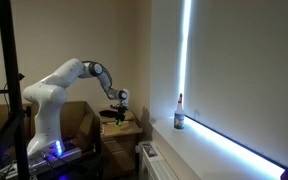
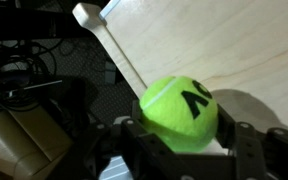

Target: Remove the ball from the box and put it on the sliding tray

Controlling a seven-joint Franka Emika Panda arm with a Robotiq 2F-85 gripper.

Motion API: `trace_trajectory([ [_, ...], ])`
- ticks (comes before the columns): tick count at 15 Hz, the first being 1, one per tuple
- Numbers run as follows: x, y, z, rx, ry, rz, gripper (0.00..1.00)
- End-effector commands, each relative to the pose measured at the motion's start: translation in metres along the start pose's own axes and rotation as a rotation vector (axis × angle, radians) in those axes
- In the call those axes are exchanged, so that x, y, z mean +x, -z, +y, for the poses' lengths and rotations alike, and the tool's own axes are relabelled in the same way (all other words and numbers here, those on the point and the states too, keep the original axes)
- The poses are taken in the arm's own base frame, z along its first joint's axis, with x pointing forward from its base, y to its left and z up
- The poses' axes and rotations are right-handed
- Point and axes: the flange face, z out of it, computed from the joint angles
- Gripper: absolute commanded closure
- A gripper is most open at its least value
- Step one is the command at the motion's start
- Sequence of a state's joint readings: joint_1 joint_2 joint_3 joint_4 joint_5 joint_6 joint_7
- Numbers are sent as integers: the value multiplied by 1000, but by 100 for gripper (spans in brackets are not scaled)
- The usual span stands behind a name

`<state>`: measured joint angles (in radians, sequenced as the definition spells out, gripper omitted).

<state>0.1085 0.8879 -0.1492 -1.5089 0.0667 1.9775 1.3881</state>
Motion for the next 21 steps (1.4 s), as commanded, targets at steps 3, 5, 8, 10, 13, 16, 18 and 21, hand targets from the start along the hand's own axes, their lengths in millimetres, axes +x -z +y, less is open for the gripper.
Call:
trace_trajectory([
  [3, 19, -10, 2, -25, -15, -38, 31],
  [5, 21, -17, -2, -37, -33, -35, 56],
  [8, 17, -20, -3, -33, 0, -42, 56],
  [10, 10, -19, -3, -18, 15, -25, 56],
  [13, 0, -10, -1, 11, 35, -15, 56],
  [16, -11, -15, -6, -17, 61, -8, 56],
  [18, -21, -24, -11, -45, 81, 3, 56],
  [21, -29, -35, -13, -71, 100, 8, 56],
])
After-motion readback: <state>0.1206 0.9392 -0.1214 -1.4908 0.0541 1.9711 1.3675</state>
